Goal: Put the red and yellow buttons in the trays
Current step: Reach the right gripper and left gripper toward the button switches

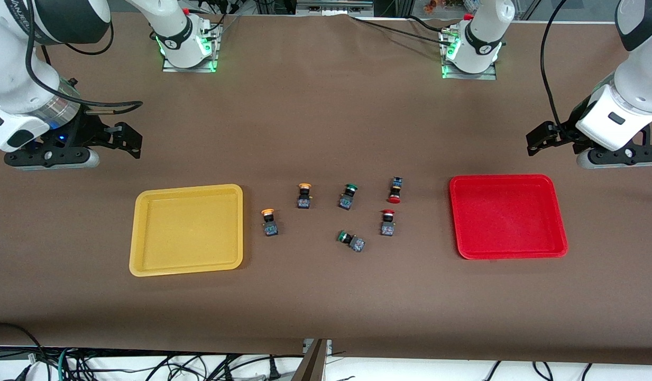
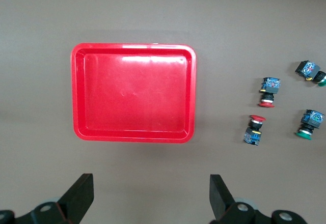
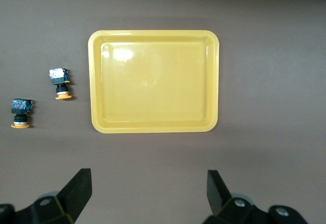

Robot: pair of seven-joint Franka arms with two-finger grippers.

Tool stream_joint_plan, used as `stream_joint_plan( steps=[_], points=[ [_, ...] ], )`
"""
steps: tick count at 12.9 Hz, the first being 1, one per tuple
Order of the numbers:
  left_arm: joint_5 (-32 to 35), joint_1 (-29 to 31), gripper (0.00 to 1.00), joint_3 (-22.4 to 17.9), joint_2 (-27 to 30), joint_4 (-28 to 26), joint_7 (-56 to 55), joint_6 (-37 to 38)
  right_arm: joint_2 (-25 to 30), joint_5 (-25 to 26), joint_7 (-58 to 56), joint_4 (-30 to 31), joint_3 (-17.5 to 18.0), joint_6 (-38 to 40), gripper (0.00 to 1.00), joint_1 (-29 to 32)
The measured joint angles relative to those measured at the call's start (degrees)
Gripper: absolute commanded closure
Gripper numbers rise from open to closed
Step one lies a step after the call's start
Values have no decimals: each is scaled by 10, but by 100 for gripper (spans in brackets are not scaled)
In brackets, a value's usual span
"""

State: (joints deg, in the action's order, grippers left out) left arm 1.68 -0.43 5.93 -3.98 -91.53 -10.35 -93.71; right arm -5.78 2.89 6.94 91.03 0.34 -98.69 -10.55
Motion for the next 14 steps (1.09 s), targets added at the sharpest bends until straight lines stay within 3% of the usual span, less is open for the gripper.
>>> stream_joint_plan(
  steps=[8,11,14],
  points=[
    [-1,-8,0,6,-16,-2,2,4,-1,0,0,-6,4,3,0,-1],
    [-2,-67,0,27,-79,-6,-5,-9,-8,-1,0,-12,12,18,0,-9],
    [-2,-115,0,31,-181,-4,-65,-142,-46,-8,-1,-11,19,29,0,-28]
  ],
)
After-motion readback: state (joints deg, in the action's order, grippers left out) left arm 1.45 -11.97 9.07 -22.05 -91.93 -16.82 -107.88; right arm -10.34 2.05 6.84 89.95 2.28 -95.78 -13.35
